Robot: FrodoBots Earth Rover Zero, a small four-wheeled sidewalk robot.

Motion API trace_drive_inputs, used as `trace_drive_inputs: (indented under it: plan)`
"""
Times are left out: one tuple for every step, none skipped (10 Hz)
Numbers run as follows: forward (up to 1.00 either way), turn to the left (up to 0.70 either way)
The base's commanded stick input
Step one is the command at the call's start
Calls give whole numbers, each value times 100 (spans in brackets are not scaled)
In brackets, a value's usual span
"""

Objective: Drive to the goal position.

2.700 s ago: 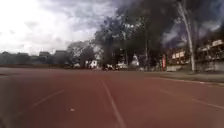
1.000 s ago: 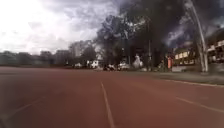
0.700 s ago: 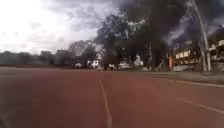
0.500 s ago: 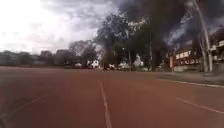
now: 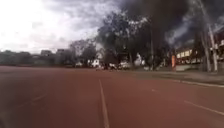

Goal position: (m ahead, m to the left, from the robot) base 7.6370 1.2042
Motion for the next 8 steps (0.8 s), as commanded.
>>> trace_drive_inputs:
  plan:
    - [70,0]
    - [70,0]
    - [70,0]
    - [70,0]
    - [70,0]
    - [70,0]
    - [70,0]
    - [70,0]
